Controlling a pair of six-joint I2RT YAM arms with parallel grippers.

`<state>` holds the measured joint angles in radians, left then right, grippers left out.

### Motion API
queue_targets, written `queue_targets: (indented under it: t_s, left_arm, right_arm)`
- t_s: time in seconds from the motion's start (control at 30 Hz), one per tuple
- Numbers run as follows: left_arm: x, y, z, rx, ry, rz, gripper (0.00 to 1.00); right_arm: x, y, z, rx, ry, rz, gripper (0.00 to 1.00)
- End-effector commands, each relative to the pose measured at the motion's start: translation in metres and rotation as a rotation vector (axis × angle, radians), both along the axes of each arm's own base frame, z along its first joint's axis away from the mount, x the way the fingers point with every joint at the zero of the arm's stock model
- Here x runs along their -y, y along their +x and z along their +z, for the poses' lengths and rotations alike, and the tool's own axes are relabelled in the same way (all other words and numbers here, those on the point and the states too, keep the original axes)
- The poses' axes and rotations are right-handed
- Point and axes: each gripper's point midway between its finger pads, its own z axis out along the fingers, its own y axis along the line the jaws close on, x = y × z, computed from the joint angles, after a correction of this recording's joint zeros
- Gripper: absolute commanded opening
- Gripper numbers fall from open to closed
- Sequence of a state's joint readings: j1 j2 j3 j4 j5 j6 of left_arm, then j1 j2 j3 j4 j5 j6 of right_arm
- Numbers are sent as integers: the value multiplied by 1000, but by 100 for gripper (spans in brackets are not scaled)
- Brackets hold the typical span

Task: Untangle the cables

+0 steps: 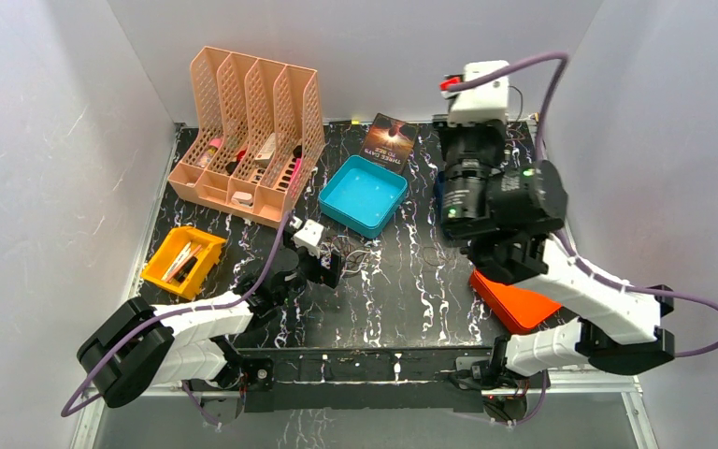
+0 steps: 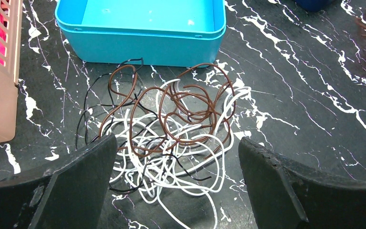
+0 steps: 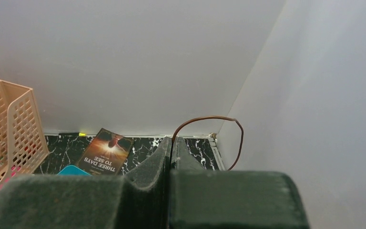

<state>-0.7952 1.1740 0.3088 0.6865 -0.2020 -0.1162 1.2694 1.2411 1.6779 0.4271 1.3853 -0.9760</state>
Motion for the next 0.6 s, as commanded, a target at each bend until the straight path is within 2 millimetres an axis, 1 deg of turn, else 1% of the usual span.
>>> queue_targets:
  t_s: [0.0,0.03,0.1,0.2,0.23,0.3,0.37,0.4,0.43,0.5,0.57]
  left_arm:
    - [8,5,28,50,-62,-6,98]
    - [8,5,28,51,-62,-5,98]
    - [8,5,29,49,-63,-4,98]
    - [9,4,30,48,-67,-9,98]
    - [9,4,29,46,-67,-10,98]
    - [9,4,31,46,-68,-12,98]
    - [10,4,32,47,-66,-15,98]
    - [10,4,33,48,-65,-15,98]
    - [10,5,33,47,-62,-16,98]
    - [11,5,35,50,-62,-19,98]
    - [11,5,36,49,-60,-21,98]
  right_arm:
    - [3,8,21,46,21,-12,0]
    - [-1,14,19,41,1,-24,0]
    - [-3,33,11,18,-27,-50,0]
    - [3,70,-4,-42,-24,-48,0]
    - [3,83,-9,-57,6,-26,0]
    - [15,102,-19,-108,16,-28,0]
    - [30,115,-16,-116,64,-29,0]
    - [41,123,-16,-122,80,-45,0]
    - [50,126,-13,-120,103,-46,0]
    - [60,136,-11,-131,132,-38,0]
    - [72,141,-8,-130,170,-23,0]
